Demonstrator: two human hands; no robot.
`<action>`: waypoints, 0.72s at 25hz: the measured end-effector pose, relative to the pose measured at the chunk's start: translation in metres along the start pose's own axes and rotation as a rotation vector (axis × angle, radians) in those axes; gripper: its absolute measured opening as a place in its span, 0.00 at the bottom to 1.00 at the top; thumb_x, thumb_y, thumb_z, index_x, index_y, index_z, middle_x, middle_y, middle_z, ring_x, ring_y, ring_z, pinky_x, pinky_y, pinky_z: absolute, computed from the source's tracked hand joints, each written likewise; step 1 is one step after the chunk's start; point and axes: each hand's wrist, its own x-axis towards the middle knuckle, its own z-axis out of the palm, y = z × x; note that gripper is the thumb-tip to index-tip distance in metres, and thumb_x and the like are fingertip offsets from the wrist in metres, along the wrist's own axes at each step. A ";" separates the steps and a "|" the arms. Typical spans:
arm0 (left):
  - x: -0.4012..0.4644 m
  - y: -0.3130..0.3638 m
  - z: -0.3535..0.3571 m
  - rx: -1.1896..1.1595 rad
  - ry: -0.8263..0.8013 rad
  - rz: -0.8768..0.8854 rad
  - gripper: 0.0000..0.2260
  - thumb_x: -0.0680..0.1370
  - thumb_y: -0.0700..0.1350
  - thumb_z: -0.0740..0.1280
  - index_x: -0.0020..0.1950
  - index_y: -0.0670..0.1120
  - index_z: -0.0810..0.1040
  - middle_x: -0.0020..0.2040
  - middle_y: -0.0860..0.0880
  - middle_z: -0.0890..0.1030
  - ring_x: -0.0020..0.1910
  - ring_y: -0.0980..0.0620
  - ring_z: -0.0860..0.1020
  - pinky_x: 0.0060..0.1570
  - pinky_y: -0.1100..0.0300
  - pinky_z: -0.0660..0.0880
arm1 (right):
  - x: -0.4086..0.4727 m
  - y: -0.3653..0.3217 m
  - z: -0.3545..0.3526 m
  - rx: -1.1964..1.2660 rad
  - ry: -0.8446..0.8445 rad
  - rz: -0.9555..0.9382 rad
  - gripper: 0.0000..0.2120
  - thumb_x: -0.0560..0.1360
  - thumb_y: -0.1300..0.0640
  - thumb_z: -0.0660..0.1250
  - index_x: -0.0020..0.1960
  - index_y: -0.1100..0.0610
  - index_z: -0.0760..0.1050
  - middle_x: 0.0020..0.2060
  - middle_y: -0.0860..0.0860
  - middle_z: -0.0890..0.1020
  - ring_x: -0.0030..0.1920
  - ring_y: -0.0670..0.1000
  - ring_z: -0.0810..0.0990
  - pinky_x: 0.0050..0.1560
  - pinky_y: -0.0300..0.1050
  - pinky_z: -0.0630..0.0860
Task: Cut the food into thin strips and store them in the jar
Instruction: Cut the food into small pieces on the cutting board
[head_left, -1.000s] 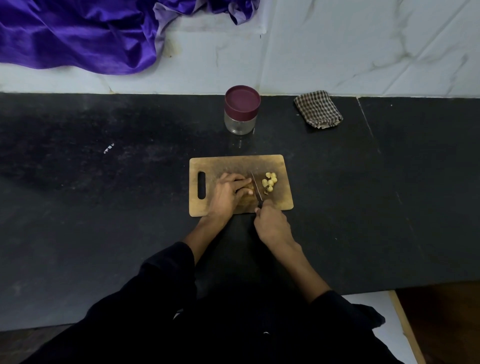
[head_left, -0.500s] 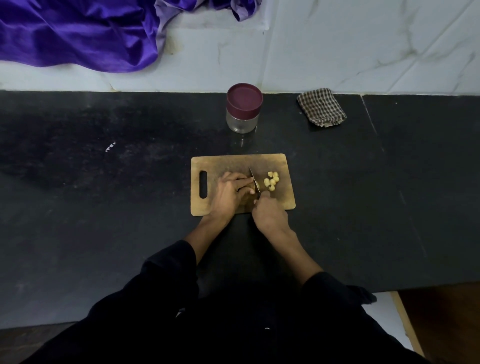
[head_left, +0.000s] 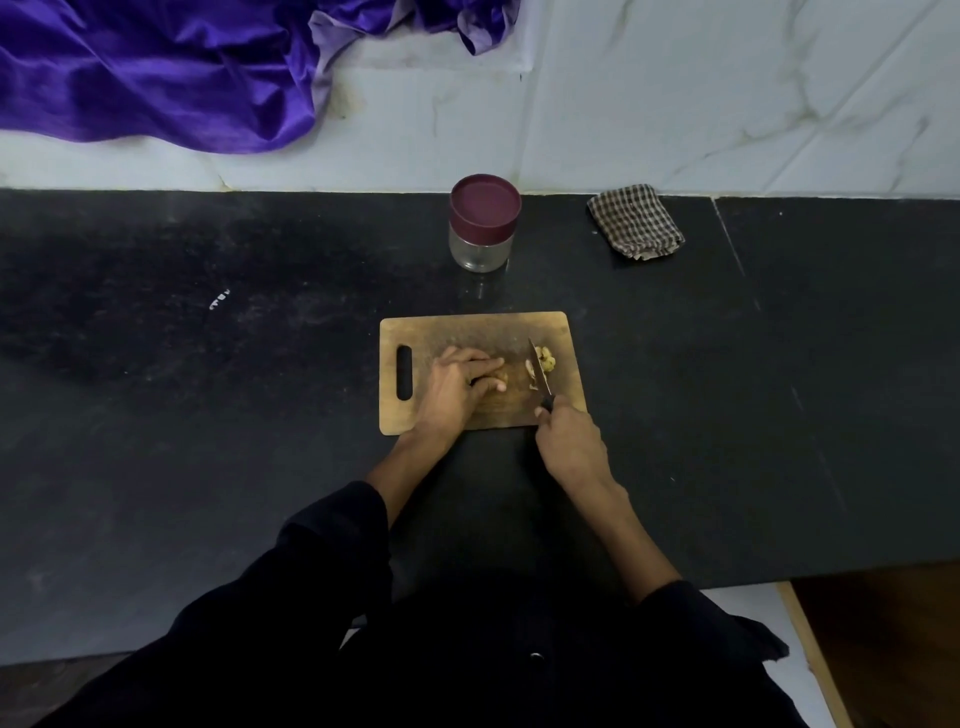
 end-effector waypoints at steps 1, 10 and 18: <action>0.000 0.000 -0.001 -0.007 -0.003 -0.004 0.15 0.73 0.44 0.71 0.59 0.45 0.81 0.55 0.49 0.81 0.54 0.52 0.72 0.55 0.63 0.66 | -0.001 0.000 0.000 0.020 -0.004 -0.006 0.12 0.84 0.52 0.56 0.61 0.57 0.71 0.49 0.55 0.79 0.50 0.55 0.80 0.52 0.57 0.78; -0.001 0.005 -0.006 -0.040 0.000 -0.013 0.13 0.72 0.42 0.72 0.56 0.44 0.81 0.55 0.48 0.81 0.56 0.51 0.73 0.57 0.56 0.69 | -0.006 -0.012 0.015 0.063 -0.068 -0.043 0.10 0.83 0.51 0.57 0.58 0.57 0.71 0.48 0.54 0.78 0.50 0.54 0.79 0.51 0.56 0.77; -0.001 0.006 -0.008 -0.061 -0.010 -0.038 0.13 0.72 0.41 0.73 0.56 0.44 0.81 0.55 0.48 0.81 0.55 0.51 0.73 0.56 0.61 0.67 | -0.002 -0.012 0.014 0.095 -0.052 -0.048 0.10 0.83 0.51 0.57 0.59 0.56 0.71 0.49 0.54 0.79 0.51 0.55 0.79 0.53 0.59 0.77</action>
